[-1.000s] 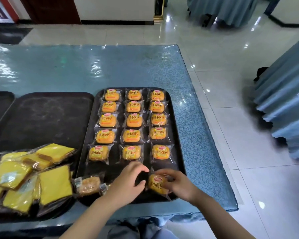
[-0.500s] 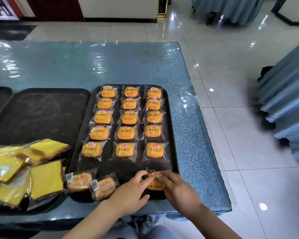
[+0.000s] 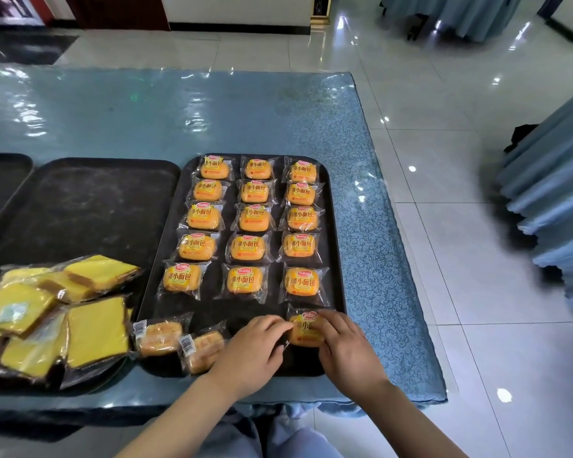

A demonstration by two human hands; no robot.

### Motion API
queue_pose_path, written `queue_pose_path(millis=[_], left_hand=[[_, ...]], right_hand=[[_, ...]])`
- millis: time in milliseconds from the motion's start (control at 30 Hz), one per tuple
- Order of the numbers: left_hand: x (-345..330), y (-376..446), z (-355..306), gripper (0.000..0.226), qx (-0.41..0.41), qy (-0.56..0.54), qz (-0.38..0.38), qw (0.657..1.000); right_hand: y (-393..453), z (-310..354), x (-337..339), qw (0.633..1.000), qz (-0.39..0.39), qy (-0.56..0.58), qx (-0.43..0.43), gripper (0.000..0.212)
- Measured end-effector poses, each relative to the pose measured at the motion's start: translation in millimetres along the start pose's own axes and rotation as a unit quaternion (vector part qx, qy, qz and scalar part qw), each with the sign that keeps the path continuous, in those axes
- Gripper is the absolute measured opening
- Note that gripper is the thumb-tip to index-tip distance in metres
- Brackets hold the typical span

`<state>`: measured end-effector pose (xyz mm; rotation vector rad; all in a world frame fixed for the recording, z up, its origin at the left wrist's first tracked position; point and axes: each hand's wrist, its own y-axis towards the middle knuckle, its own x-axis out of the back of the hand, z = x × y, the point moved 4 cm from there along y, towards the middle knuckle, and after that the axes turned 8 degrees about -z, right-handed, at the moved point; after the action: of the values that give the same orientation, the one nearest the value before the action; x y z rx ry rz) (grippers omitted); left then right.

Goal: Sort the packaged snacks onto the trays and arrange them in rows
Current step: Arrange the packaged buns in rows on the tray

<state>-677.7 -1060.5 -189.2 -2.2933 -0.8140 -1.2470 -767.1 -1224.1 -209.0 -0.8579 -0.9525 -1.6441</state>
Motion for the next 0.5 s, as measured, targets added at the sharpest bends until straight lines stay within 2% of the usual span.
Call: queue_pose_path(millis=[167,267,367,500], left_hand=[[27,-15,39,0.030,0.040,0.013,-0.049,0.998],[46,-26,67,0.029,0.072,0.044,-0.060,0.995],[60,-34,91,0.035,0.092,0.075,-0.025,0.993],[67,-44,112,0.049,0.095,0.102,0.043,0.989]], right_hand=[[7,29,0,0.998,-0.008,0.053,0.031,0.036],[12,57,-17,0.992,0.042,0.116,0.031,0.032],[17,83,-35,0.978,0.113,0.174,-0.029,0.035],[26,110,-60,0.962,0.172,0.186,-0.096,0.042]])
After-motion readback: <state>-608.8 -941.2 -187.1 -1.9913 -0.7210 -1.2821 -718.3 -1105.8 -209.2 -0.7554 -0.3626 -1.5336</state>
